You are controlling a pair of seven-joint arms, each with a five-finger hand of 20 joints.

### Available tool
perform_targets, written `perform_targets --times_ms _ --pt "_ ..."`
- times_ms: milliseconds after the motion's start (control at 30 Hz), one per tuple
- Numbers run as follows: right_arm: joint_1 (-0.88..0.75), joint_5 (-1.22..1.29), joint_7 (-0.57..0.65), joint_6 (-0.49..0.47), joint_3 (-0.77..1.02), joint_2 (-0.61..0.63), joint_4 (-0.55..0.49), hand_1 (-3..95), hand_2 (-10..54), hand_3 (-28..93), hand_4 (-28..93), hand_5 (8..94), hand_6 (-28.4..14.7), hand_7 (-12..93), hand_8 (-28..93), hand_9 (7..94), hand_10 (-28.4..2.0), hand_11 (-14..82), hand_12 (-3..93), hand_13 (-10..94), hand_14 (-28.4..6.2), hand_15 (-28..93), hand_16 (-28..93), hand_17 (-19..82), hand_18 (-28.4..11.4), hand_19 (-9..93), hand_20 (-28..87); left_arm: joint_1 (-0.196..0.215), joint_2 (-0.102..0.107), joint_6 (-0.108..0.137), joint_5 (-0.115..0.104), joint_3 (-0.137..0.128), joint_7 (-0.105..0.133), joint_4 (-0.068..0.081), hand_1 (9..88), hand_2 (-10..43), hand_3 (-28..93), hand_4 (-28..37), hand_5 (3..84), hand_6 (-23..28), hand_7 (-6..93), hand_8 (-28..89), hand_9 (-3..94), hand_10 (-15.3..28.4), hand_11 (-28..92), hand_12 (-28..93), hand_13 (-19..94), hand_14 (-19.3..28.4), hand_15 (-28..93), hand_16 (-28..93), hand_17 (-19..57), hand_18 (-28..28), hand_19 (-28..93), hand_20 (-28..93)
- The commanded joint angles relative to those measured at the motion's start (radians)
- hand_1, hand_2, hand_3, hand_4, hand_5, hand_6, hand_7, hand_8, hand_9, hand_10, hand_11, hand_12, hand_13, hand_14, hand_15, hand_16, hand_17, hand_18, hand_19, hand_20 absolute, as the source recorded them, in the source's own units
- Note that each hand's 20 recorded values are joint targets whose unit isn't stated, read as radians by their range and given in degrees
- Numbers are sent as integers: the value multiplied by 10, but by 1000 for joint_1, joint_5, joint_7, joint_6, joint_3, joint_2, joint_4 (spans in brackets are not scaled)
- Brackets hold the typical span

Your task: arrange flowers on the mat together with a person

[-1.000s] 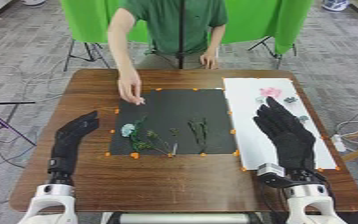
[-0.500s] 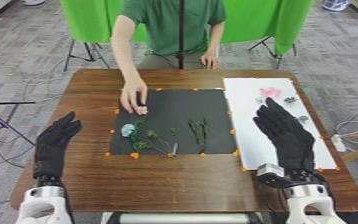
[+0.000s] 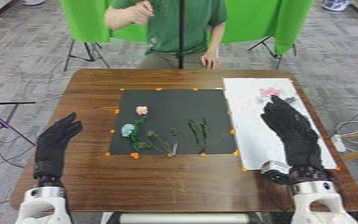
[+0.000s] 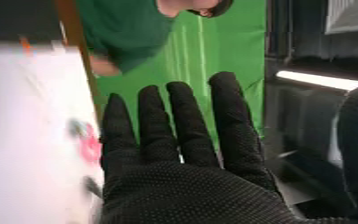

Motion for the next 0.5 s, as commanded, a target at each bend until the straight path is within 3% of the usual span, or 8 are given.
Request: perform_targets --times_ms 33,300,433,500 --pt "141 -432 234 190 141 229 24 164 -58 743 -153 418 -21 99 -69 394 -150 43 160 337 -141 105 197 193 -147 183 332 -1 0 -2 11 10 -11 10 205 180 672 -283 448 58 122 -72 445 138 179 122 359 172 151 -3 66 113 115 164" --pt "222 -788 512 122 153 366 147 206 -94 724 -149 452 -28 106 -71 433 -160 65 201 460 -150 137 275 198 -172 433 390 -4 1 -7 17 24 -15 9 203 175 675 -283 449 57 122 -71 445 137 180 123 360 173 152 -3 65 113 115 163" --pt "294 -951 596 121 66 425 255 244 -95 723 -168 515 -14 137 -82 513 -161 139 214 531 -152 252 264 235 -182 528 406 -5 -1 -14 24 32 -18 9 204 167 676 -283 450 57 122 -71 445 137 181 124 359 173 152 -3 63 114 116 163" --pt "316 -987 602 110 42 435 292 265 -95 716 -173 549 -7 154 -87 568 -159 181 223 578 -145 301 264 261 -189 575 429 -2 -6 -18 39 33 -20 5 204 164 677 -283 450 57 122 -71 445 138 181 124 359 173 153 -2 63 114 115 163"
